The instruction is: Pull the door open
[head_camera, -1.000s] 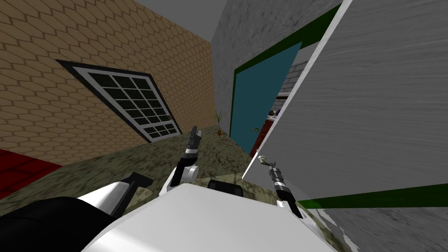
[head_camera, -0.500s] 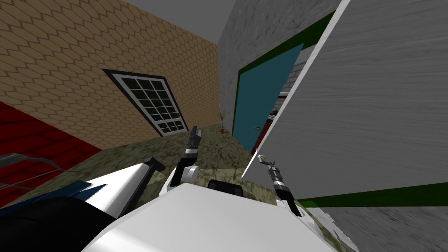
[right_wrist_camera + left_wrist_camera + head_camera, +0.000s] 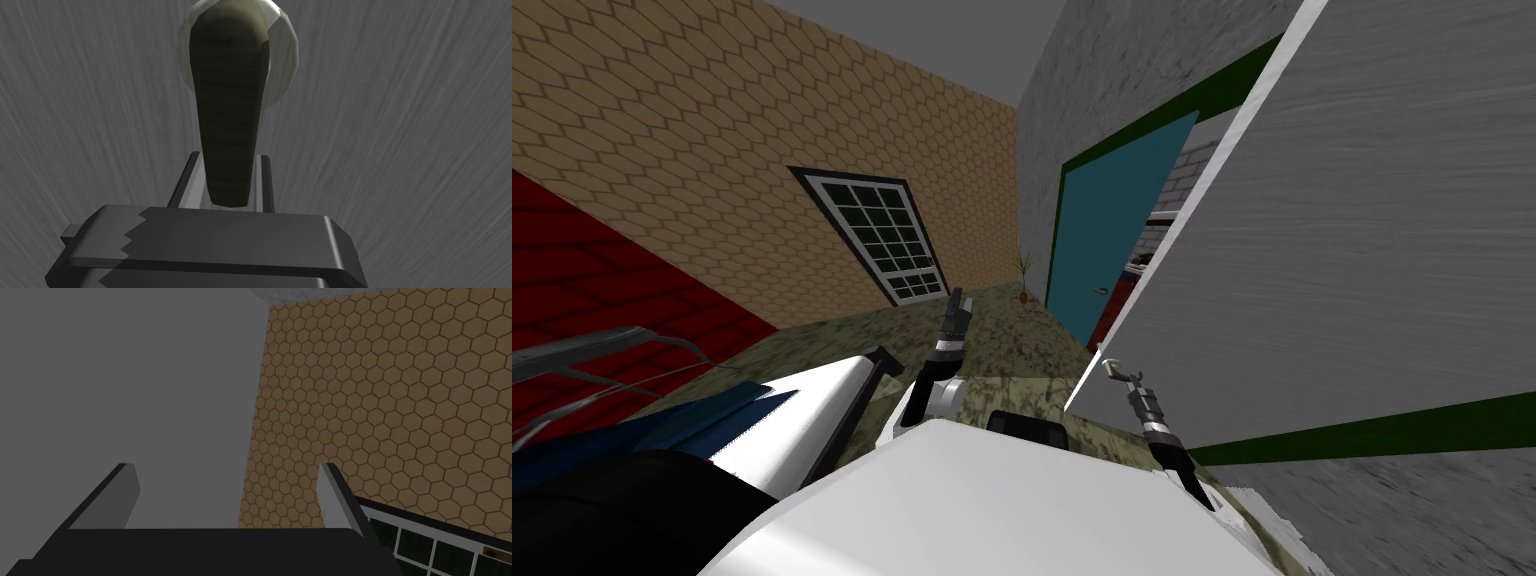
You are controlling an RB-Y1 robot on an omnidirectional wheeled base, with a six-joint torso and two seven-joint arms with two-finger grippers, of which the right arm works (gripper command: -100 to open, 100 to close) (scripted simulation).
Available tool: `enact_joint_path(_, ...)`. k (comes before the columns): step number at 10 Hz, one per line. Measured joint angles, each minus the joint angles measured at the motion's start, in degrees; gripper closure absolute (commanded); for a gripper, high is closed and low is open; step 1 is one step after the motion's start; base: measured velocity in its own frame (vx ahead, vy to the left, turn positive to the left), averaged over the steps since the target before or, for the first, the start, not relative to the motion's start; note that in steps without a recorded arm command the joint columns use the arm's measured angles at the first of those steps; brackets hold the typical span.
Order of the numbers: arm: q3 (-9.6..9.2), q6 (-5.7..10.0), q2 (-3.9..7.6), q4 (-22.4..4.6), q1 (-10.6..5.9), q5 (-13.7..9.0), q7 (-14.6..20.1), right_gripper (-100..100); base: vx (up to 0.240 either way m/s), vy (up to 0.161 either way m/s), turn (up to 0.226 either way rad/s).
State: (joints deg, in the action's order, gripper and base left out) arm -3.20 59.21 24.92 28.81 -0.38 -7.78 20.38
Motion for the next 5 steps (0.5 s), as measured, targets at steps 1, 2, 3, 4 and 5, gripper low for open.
enact_joint_path(1, -0.39, 0.76, 0.36, -0.3, 0.48, 0.2, 0.5, 100, -0.146, -0.064, 0.148)
enact_joint_path(2, -0.81, 1.36, 0.81, 0.4, 1.40, 0.4, 1.0, 100, -0.148, -0.051, 0.087)
enact_joint_path(3, -1.28, 2.22, 1.12, 0.0, 1.39, 0.6, 1.6, 100, -0.149, -0.031, 0.072)
enact_joint_path(4, -1.60, 2.27, 1.60, 1.8, 2.71, 0.8, 2.0, 100, -0.103, -0.023, 0.014)
enact_joint_path(5, -1.99, 3.64, 1.57, -0.7, 1.65, 1.0, 2.4, 100, -0.038, -0.013, -0.012)
